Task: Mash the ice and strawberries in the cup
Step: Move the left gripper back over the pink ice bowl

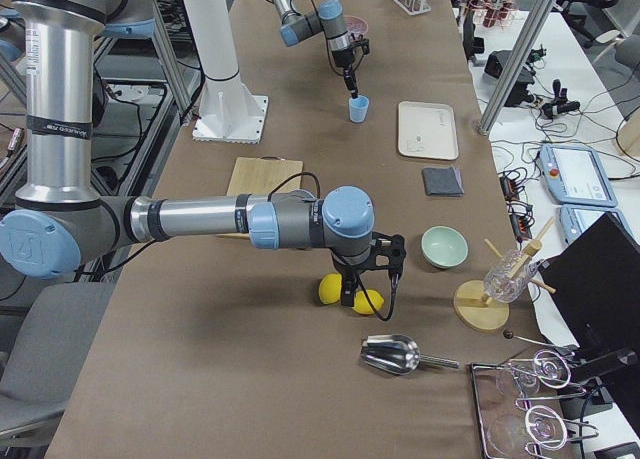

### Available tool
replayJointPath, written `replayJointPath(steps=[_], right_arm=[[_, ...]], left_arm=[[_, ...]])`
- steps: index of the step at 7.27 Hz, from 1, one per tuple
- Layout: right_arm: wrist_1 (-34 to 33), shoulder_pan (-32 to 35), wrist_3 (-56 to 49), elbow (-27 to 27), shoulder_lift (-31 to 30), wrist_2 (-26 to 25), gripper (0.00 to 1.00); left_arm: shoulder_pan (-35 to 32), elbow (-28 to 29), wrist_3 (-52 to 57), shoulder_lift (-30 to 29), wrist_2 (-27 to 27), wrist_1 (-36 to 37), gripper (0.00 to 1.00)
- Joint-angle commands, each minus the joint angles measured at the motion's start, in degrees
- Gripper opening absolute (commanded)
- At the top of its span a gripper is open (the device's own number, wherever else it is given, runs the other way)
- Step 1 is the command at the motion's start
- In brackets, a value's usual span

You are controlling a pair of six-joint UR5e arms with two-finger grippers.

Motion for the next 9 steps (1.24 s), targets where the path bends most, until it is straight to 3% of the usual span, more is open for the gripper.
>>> replayJointPath(steps=[1, 2, 4, 6, 8, 9], right_arm=[[0.0, 0.0, 0.01, 0.0, 0.12, 0.06, 1.0], [0.0, 0.0, 0.01, 0.0, 0.29, 0.06, 1.0], [0.0, 0.0, 0.01, 0.09, 0.56, 0.06, 1.0], [0.0, 0.0, 0.01, 0.09, 0.56, 0.06, 1.0], [0.0, 0.0, 0.01, 0.09, 0.65, -0.03, 1.0], [0.0, 0.0, 0.01, 0.09, 0.65, 0.06, 1.0]], left_arm=[[-0.47, -0.58, 0.07, 0.09, -0.02, 0.1, 0.96], [-1.96, -3.29, 0.42, 0.96, -0.46, 0.71, 0.96], [-11.05, -14.6, 4.34, 8.93, -11.9, 9.81, 0.96], [-17.86, -23.22, 16.1, 23.83, -15.65, 10.39, 0.96], [-25.05, -27.21, 23.86, 35.63, -18.29, 10.13, 0.96], [-25.26, -26.96, 23.37, 39.16, -17.7, 10.21, 0.96]])
